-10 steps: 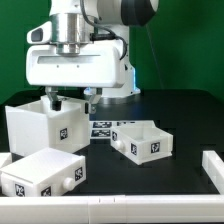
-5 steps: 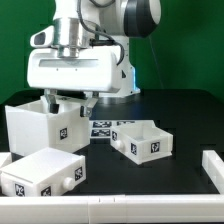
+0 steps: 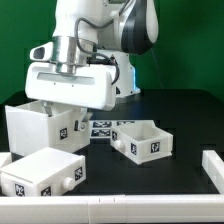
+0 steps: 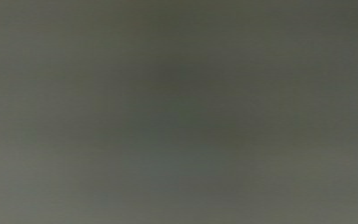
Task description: Assemble drawer
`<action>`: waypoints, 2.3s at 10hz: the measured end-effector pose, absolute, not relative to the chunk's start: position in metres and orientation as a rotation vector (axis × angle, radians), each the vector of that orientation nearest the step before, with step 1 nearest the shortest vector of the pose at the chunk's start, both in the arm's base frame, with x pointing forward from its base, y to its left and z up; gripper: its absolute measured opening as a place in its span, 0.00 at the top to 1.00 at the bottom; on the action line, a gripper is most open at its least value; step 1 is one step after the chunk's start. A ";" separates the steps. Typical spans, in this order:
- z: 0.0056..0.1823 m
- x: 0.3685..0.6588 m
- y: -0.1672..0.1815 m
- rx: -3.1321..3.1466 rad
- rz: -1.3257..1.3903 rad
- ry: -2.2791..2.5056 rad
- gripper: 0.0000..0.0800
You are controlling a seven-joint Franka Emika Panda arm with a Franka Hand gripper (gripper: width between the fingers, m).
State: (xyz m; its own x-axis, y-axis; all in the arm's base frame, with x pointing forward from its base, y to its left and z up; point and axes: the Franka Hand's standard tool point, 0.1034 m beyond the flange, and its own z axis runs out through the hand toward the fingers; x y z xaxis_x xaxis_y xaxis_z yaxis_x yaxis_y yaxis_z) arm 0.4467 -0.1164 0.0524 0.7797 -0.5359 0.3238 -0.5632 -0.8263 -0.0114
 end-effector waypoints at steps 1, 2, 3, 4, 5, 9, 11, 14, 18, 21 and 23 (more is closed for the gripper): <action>0.053 0.447 -0.116 2.882 0.487 -0.891 0.19; 0.053 0.447 -0.116 2.883 0.485 -0.889 0.38; 0.053 0.447 -0.116 2.883 0.485 -0.888 0.38; 0.053 0.447 -0.116 2.883 0.485 -0.887 0.59; 0.053 0.447 -0.116 2.883 0.485 -0.885 0.78; 0.053 0.447 -0.116 2.884 0.485 -0.883 0.92; 0.053 0.447 -0.116 2.884 0.485 -0.882 0.92; 0.069 0.441 -0.122 2.943 0.388 -0.866 0.92; 0.106 0.440 -0.109 2.974 0.236 -1.210 0.92; 0.104 0.438 -0.107 2.989 0.189 -1.200 0.92; 0.113 0.435 -0.098 3.069 -0.073 -1.207 0.92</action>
Offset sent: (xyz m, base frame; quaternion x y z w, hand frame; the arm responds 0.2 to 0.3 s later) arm 0.0000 0.0000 0.0000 0.0000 0.0000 0.0000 1.0000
